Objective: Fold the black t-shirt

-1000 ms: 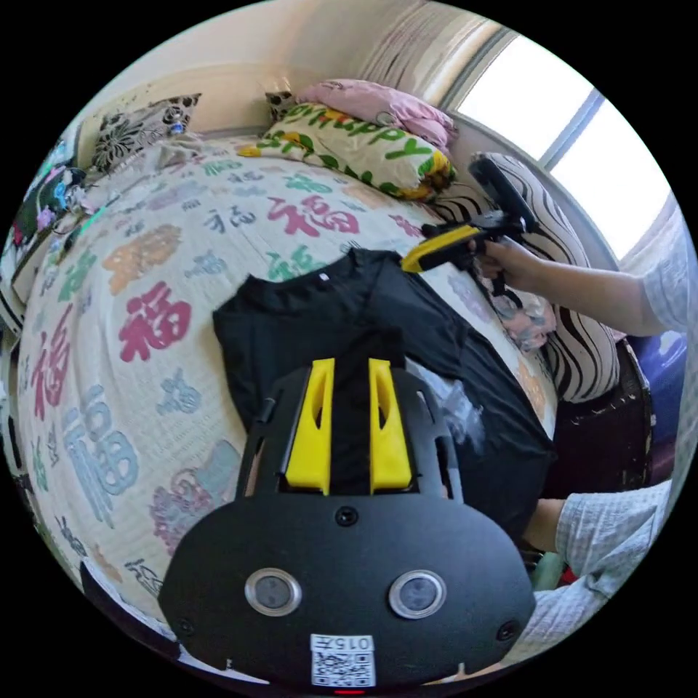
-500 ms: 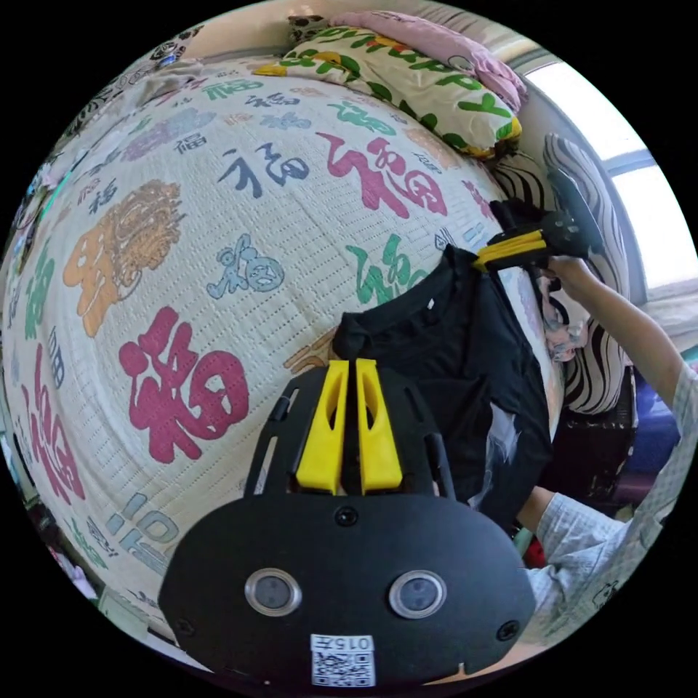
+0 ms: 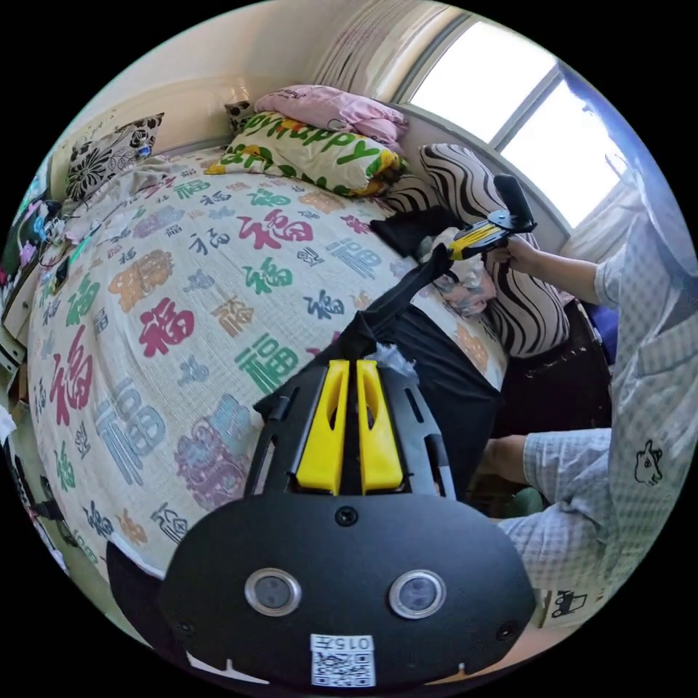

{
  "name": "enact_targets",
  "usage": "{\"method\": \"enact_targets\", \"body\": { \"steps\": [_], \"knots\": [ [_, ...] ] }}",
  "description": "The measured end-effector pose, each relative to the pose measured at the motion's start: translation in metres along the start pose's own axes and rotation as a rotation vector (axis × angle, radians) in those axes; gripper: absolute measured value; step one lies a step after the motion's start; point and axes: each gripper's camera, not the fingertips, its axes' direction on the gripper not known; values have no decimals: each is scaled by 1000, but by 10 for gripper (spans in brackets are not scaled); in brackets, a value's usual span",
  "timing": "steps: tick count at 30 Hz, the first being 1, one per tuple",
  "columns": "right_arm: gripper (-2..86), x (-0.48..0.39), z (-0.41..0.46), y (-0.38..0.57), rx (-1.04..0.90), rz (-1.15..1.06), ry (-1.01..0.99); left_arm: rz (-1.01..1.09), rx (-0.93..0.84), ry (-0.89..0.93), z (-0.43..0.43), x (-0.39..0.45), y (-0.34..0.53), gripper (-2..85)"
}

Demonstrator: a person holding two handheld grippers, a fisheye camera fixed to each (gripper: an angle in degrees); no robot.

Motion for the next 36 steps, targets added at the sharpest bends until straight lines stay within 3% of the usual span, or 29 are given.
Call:
{"method": "enact_targets", "body": {
  "steps": [7,13,22,25,31,33,36],
  "knots": [
    [-8,-99,62,135,-224,-15,-160,-74,-174,141,34,75,123,7],
    [-6,-141,152,206,-443,5,-123,-96,-337,173,89,110,205,7],
    [5,-172,170,250,-502,176,-57,-55,-433,142,93,130,262,15],
    [3,-174,153,258,-433,248,-27,-75,-480,125,82,130,281,19],
    [23,-155,143,224,-119,288,-17,-144,-248,-2,58,116,277,56],
    [60,-130,138,213,-23,362,-22,-264,-116,-61,49,85,276,70],
    [66,-105,132,201,96,412,122,-386,112,-25,36,50,286,61]
  ]
}}
